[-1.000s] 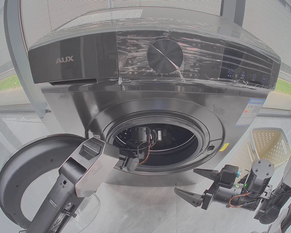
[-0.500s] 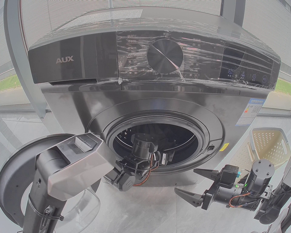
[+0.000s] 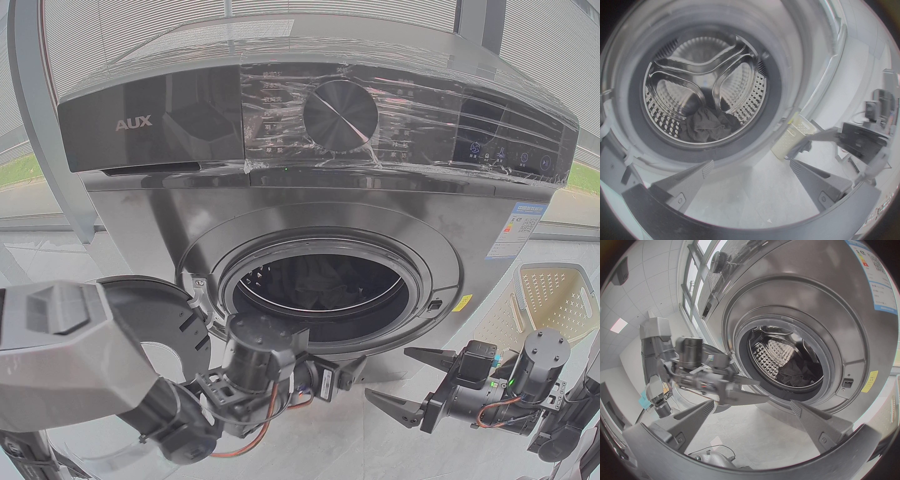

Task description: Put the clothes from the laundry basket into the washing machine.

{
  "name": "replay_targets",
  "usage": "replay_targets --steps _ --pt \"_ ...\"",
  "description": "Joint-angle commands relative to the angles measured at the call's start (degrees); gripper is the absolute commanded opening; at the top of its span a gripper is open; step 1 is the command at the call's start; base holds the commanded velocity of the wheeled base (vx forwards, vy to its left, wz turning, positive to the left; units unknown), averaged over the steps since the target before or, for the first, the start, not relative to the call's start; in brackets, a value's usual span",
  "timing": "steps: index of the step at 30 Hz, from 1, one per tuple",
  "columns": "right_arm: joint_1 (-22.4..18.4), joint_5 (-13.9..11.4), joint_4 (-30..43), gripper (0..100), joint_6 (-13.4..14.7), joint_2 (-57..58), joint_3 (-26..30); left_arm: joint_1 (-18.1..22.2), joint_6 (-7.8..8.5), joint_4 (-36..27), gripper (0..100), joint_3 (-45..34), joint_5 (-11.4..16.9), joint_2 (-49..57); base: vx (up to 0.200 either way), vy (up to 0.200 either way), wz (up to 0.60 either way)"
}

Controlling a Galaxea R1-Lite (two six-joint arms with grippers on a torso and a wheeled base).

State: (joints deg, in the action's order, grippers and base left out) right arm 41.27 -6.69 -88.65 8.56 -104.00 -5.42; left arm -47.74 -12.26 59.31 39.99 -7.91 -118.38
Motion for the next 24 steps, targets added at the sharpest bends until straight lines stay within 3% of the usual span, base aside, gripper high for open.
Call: replay_targets --steps 1,5,9,11,15,18,21,24 --pt "-2.59 0.10 0.06 100 -3.02 5.30 3.05 -6.14 -3.64 4.15 100 -15.38 0.44 17.13 0.000 0.000 0.00" --pt "-5.32 0.45 0.23 100 -4.08 6.70 3.93 -6.31 -5.14 4.68 100 -17.22 -0.88 20.91 0.000 0.000 0.00" --pt "-8.48 4.93 0.32 100 -4.08 6.44 4.28 -6.40 -7.60 5.82 100 -20.82 -3.78 22.32 0.000 0.000 0.00" --pt "-9.45 7.04 0.06 100 -4.08 6.44 4.11 -6.40 -7.69 7.49 100 -23.29 -6.24 22.49 0.000 0.000 0.00" --pt "-10.77 7.92 0.14 100 -3.99 6.53 3.93 -6.49 -7.51 12.76 100 -25.04 -8.61 22.23 0.000 0.000 0.00" --pt "-12.70 8.01 0.32 100 -3.99 6.35 4.19 -6.23 -6.02 18.48 100 -27.59 -11.07 22.14 0.000 0.000 0.00" --pt "-13.40 8.01 0.41 100 -4.08 6.53 4.28 -5.79 -4.26 20.15 100 -30.49 -11.25 21.97 0.000 0.000 0.00" --pt "-13.67 8.19 0.41 100 -4.08 6.79 4.37 -5.79 -3.64 21.02 100 -32.51 -11.42 22.14 -0.200 0.000 0.00"
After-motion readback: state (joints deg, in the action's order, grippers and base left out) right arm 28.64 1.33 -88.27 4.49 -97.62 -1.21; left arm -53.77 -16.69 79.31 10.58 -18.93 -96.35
